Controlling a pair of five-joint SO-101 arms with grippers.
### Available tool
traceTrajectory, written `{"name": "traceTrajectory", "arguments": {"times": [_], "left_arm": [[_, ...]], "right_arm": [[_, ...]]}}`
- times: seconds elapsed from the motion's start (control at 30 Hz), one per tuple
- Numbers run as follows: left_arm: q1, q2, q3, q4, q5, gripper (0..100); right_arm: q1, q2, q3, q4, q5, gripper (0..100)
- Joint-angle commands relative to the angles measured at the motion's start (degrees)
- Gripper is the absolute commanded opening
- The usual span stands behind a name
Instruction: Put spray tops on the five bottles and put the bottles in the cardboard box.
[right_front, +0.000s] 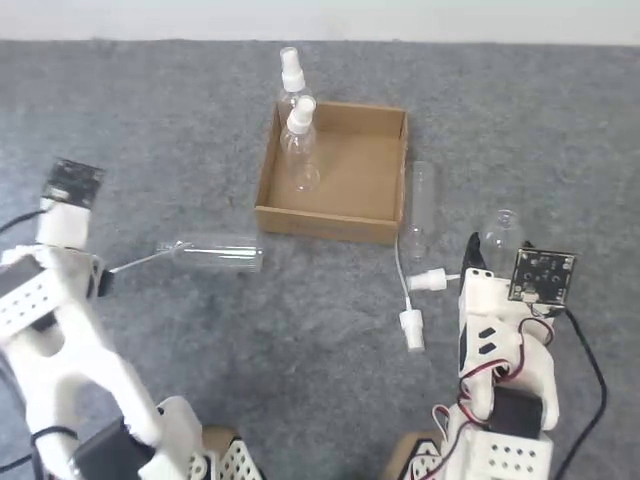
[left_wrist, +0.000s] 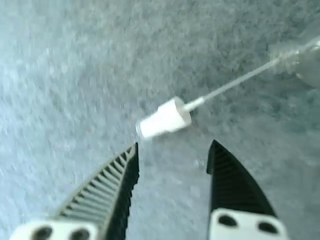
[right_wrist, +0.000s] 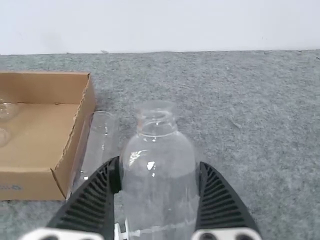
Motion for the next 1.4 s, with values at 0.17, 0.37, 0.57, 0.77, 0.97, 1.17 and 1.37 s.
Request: {"name": "traceTrajectory", "arguments": {"times": [0.17,0.37,0.57,0.77,0.97,1.17,1.37], "left_arm": [[-0.2,-0.4,-7.8,12.8,16.3,21],[-2.8,-0.4,-8.2,14.0,33.2,21],[-5.4,-0.3,-8.1,13.9,46.4,21],[-6.3,6.3,-10.4,12.4,54.1,24],[-6.4,16.1,-15.3,12.4,59.3,25],[-6.4,23.2,-20.0,9.9,65.8,25],[-6.0,28.5,-21.8,5.5,70.0,25]], "right_arm": [[-0.4,-1.3,-0.8,-1.0,1.8,3.5],[-0.4,-1.2,-0.8,-1.0,1.9,3.5],[-0.4,-1.2,-0.8,-1.0,1.9,3.5],[-0.4,-1.1,-0.8,-1.0,1.9,3.5],[-0.4,-1.1,-0.8,-1.0,1.9,3.5],[-0.4,-1.1,-0.8,-1.0,1.9,3.5],[-0.4,-1.0,-0.8,-1.0,1.9,3.5]]}}
